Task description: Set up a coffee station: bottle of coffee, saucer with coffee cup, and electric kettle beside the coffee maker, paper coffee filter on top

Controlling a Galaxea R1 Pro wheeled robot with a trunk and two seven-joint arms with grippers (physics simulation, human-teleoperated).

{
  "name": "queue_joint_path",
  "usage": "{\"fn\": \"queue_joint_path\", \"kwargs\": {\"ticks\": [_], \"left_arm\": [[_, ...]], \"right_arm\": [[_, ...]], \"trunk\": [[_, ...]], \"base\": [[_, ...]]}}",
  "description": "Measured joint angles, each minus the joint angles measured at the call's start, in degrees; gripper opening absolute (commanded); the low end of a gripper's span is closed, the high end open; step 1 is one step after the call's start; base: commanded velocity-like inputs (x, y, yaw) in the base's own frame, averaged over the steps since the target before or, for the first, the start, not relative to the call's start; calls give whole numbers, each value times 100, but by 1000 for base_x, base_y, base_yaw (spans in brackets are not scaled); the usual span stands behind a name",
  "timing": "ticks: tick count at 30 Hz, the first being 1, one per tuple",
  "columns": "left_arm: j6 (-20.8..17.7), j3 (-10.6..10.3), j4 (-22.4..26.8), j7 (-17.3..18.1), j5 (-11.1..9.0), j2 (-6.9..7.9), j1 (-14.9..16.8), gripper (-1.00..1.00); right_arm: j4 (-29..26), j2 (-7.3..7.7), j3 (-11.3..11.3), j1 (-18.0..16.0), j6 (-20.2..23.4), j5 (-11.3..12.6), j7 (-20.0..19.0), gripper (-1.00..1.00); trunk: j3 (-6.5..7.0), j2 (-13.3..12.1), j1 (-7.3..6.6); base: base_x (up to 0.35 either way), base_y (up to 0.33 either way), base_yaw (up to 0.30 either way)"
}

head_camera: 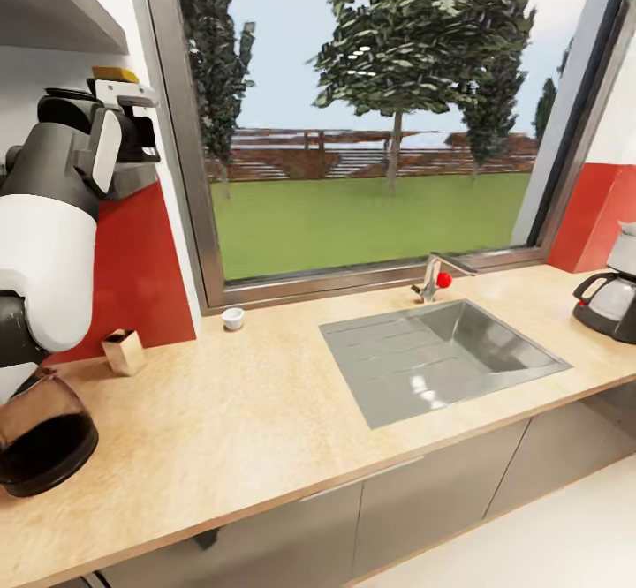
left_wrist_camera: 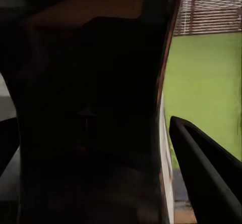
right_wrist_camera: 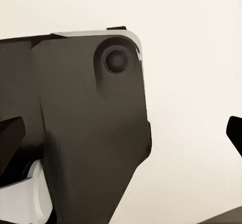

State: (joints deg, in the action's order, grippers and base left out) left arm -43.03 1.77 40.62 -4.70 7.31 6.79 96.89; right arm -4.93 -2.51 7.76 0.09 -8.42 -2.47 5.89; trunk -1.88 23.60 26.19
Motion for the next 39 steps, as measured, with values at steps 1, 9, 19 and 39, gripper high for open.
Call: {"fn": "queue_joint_path", "kwargs": {"ticks": [1,9,19,39], "left_arm": [[2,0,0,-1,-2,0,0,-100],[-3,-1,1,-3,-9,0,-1,-100],[17,4,-7,-2,-41,-165,-35,-100],[330,-21,2879,918,-59,-587,-4137,-100]], "right_arm": [[0,0,0,0,0,0,0,100],[0,0,0,0,0,0,2,100],[0,0,0,0,0,0,2,100],[-291,1,34,-1,-44,35,-15,100]], "trunk": [[3,0,0],[26,-1,2],[52,-1,2],[66,-2,0]], "base": [[0,0,-270],[-189,-154,-271],[-228,-202,-271],[-97,-77,-77]]}}
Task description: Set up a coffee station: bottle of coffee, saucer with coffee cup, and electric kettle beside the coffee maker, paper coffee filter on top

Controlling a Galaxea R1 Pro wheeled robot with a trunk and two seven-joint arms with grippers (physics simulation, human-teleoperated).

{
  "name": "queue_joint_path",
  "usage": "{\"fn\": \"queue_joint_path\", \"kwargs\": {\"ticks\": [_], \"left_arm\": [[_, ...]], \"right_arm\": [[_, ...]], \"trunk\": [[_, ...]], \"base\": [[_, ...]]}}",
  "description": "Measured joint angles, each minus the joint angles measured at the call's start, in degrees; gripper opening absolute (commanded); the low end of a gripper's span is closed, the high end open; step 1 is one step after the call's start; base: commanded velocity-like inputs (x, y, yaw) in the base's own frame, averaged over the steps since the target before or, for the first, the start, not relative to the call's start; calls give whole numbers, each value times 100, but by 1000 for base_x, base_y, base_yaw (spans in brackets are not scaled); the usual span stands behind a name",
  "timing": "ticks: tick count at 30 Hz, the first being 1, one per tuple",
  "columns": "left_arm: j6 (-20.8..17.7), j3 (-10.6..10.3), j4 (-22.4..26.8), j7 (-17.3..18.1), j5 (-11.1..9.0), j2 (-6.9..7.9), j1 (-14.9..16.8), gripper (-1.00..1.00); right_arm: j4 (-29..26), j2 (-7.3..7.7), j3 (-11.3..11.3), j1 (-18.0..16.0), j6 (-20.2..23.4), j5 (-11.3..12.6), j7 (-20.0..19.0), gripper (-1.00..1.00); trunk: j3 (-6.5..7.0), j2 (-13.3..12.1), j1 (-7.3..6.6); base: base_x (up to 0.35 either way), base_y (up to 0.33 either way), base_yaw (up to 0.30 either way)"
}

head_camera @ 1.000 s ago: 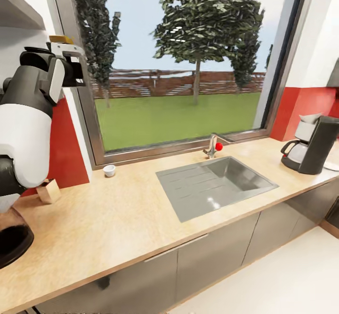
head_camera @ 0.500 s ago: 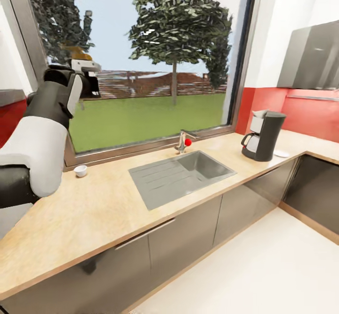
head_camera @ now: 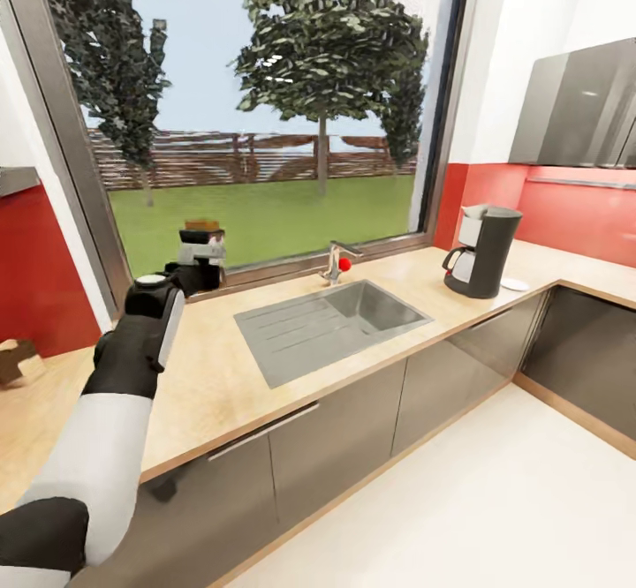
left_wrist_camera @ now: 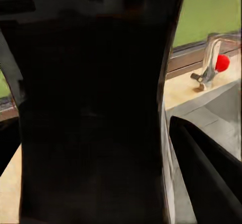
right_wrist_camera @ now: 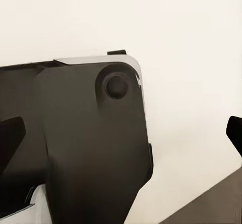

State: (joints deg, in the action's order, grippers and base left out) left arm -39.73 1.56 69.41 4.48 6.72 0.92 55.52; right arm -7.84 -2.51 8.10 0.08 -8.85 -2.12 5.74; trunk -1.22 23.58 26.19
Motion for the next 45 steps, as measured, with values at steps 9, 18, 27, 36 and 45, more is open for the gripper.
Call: {"fn": "queue_joint_path", "kwargs": {"ticks": [9,18,27,36,45], "left_arm": [[1233,-8,1134,159,2,48,-2246,-100],[2380,1,967,179,7,53,-3587,-100],[3858,27,-234,117,8,-11,-4163,-100],[3980,24,-430,130,4,-32,-4236,-100],[4106,14,-482,161,8,-43,-4246,-100]], "right_arm": [[-109,-26,11,0,-6,16,-5,100],[-145,-26,23,0,-192,28,1,100],[-172,-3,32,0,-203,29,2,100],[-168,0,32,0,-203,29,2,100],[-166,0,32,0,-203,29,3,100]], "trunk": [[0,4,-1],[1,1,0],[1,0,0],[1,2,0],[1,3,-3]], "base": [[0,0,0],[0,0,0],[0,0,-38],[1,0,-241],[220,-37,-190]]}}
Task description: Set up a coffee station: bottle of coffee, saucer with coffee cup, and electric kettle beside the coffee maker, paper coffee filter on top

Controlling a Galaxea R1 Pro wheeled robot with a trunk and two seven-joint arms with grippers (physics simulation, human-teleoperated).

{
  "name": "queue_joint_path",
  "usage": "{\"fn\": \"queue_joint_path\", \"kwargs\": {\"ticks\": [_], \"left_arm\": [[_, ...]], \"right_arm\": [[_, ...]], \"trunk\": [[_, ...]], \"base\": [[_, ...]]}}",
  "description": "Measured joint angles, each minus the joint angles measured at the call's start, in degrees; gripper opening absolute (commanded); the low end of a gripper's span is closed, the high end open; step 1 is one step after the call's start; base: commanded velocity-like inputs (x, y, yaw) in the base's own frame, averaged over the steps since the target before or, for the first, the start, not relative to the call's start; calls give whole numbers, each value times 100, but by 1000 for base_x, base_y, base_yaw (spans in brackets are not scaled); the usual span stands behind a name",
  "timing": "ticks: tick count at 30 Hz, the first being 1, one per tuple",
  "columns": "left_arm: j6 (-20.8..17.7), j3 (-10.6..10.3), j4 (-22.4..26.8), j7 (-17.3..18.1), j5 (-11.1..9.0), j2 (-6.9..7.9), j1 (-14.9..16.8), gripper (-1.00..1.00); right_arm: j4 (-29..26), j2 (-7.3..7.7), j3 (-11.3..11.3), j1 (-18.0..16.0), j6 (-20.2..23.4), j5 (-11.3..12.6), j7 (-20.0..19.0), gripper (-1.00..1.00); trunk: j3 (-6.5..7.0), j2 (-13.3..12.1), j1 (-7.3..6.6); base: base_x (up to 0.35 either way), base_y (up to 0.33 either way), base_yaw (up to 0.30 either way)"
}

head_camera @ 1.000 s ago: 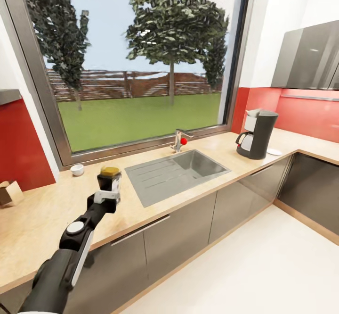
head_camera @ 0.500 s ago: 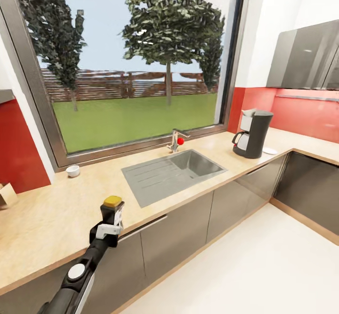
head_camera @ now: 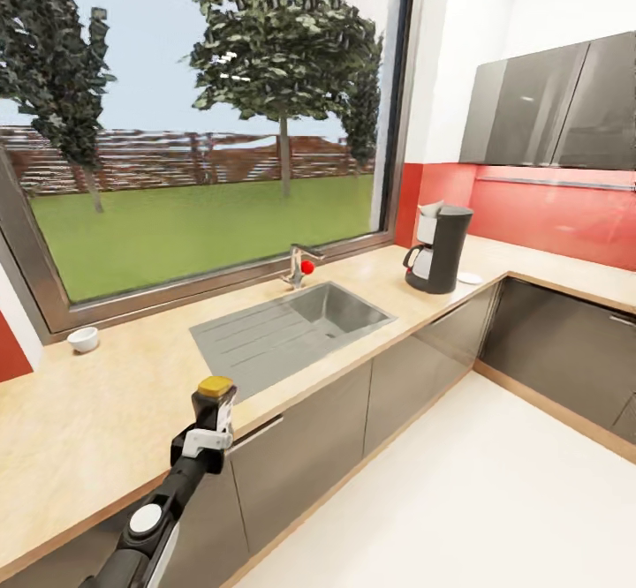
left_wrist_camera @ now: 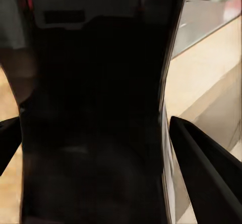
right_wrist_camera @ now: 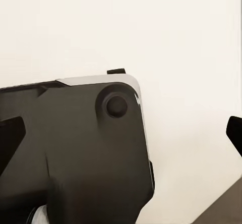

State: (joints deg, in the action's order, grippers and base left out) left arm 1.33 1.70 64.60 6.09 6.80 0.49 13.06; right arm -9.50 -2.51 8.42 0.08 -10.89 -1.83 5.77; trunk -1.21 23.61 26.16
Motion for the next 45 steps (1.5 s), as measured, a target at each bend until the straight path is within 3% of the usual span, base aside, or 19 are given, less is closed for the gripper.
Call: {"fn": "queue_joint_path", "kwargs": {"ticks": [14,16,17,20,45], "left_arm": [[10,-12,-21,9,16,-19,-1,-100],[12,-67,-32,16,20,-20,-1,-100],[11,-196,-59,12,28,-22,-2,-100],[10,-219,-69,15,27,-17,-1,-100],[18,-234,-73,29,27,-24,-1,-100]], "right_arm": [[1,0,0,0,0,0,0,100],[1,0,0,0,0,0,2,100],[6,-3,-3,0,1,-3,7,100],[-1,-1,-7,0,1,-6,8,100],[-158,0,1,0,-1,-8,17,100]], "trunk": [[0,0,0],[0,0,0],[0,-1,0],[0,0,0],[12,0,2]], "base": [[281,-159,-8],[280,-165,0],[281,-163,0],[283,-154,0],[234,-179,0]]}}
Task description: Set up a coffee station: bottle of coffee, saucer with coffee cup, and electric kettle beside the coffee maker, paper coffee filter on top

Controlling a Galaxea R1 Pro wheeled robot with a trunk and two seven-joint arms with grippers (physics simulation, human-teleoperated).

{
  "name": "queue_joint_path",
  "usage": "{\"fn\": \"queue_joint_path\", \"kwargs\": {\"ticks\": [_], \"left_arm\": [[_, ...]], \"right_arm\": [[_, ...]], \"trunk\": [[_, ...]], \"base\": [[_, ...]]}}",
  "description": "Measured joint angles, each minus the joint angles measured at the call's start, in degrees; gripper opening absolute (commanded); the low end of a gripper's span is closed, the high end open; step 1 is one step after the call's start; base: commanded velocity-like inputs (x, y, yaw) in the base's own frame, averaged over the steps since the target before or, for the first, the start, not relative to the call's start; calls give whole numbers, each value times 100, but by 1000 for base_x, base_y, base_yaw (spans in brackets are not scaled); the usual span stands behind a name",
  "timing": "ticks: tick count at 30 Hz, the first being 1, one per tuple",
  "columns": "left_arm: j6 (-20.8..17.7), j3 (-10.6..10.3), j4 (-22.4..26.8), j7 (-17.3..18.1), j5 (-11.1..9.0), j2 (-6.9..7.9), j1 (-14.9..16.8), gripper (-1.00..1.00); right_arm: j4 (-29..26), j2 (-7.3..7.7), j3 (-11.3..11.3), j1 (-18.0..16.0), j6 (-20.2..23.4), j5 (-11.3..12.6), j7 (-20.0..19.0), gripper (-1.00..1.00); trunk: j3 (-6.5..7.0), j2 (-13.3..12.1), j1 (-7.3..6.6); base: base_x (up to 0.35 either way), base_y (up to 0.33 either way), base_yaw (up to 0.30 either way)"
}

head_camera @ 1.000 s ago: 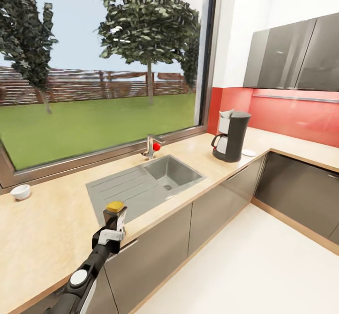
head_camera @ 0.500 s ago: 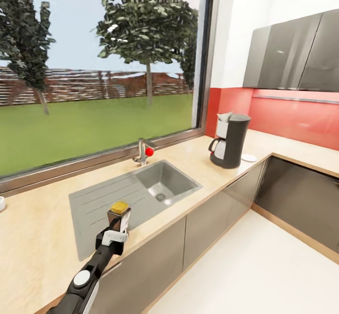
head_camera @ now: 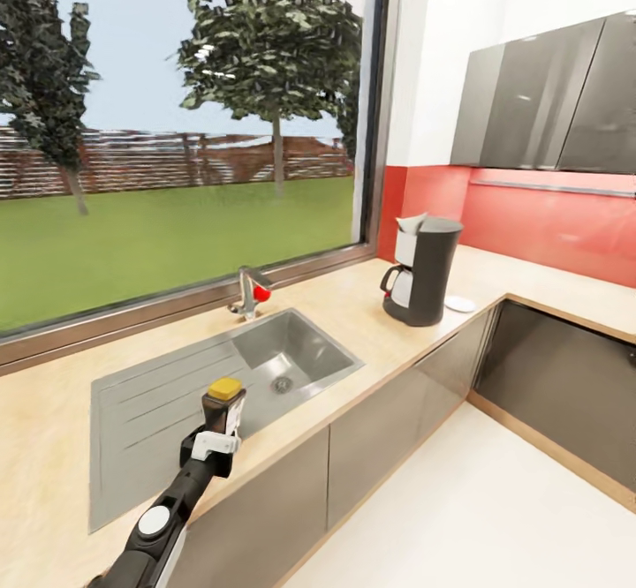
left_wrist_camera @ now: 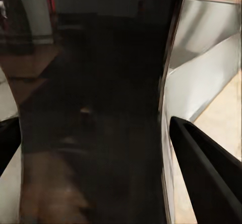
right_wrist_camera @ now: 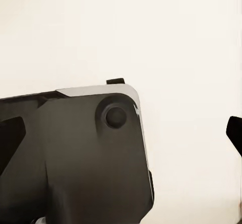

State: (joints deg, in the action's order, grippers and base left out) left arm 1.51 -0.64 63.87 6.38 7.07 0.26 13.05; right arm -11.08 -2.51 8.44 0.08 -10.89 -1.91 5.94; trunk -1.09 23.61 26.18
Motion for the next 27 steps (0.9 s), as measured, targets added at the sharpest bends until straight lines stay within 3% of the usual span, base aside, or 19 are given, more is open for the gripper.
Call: {"fn": "queue_joint_path", "kwargs": {"ticks": [7,27], "left_arm": [[-8,-122,0,-18,0,3,2,-100],[-8,-128,-9,-11,0,0,2,-100]], "right_arm": [[2,0,1,0,2,0,0,100],[14,0,-4,0,2,-6,-1,100]], "trunk": [[45,4,0],[47,4,-1]], "base": [[124,-266,0],[254,-236,0]]}}
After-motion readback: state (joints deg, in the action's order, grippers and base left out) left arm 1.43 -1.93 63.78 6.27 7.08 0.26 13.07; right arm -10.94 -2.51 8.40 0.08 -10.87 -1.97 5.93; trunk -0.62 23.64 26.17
